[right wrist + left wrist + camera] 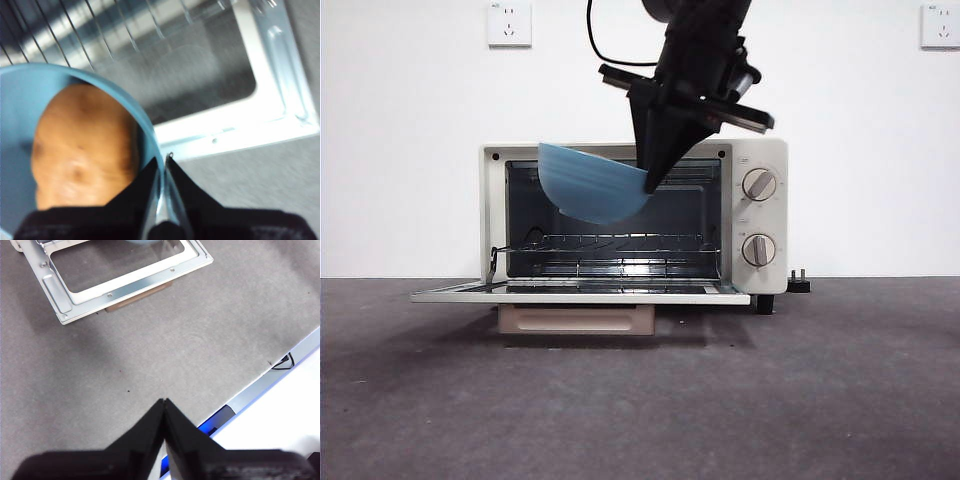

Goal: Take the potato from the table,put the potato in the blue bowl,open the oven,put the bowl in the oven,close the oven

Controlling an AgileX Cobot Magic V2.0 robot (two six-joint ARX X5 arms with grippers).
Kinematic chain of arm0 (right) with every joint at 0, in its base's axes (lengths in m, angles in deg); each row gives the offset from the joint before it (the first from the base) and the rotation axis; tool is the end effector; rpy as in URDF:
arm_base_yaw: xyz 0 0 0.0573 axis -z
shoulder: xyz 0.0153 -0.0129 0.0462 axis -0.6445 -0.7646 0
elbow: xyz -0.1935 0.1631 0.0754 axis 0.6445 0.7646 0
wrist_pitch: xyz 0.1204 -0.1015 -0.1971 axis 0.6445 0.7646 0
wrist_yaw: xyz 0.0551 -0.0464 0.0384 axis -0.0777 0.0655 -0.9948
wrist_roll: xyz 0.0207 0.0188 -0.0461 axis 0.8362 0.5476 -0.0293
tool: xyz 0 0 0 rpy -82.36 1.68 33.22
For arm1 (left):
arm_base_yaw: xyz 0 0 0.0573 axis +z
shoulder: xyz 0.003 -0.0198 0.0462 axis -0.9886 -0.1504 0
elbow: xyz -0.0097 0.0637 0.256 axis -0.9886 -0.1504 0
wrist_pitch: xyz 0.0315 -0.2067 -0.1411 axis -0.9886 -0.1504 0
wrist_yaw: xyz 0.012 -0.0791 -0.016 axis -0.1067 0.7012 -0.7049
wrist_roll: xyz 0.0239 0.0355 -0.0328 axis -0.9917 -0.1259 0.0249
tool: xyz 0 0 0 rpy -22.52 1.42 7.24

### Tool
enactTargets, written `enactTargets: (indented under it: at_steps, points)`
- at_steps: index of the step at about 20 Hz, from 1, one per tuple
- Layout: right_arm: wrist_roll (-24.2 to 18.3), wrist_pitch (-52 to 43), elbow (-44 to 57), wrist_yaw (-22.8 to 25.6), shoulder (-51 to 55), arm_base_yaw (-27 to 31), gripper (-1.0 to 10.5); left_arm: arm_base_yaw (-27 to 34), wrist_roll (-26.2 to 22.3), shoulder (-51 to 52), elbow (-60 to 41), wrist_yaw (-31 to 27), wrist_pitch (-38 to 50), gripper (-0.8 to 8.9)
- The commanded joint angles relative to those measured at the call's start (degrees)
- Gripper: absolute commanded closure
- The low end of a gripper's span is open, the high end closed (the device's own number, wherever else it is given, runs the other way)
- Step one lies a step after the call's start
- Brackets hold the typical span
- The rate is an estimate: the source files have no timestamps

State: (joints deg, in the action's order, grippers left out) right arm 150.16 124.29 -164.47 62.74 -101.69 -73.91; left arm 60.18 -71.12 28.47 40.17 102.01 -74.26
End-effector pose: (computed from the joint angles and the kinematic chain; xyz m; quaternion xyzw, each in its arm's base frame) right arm 0.3541 0.2432 0.2971 0.3025 0.6271 -0.0119 0.7177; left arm 0.0996 -0.0461 0.3669 0.0526 0.4196 -0.2858 0.8599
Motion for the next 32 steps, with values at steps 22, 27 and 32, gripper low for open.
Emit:
enactTargets:
  at_steps: [22, 27, 32]
  points:
    - [18.2, 0.2, -8.3, 12.7, -7.4, 3.1, 9.6, -0.2, -0.8, -2.1, 0.0, -0.2, 0.7, 8.19]
    - [18.2, 0.4, -8.3, 13.2, -7.7, 3.1, 9.3, -0.2, -0.7, -2.1, 0.0, -0.2, 0.8, 8.19]
    - [18.1, 0.0, -8.3, 13.2, -8.3, 3.1, 8.5, -0.2, -0.6, -2.1, 0.0, -0.2, 0.5, 8.19]
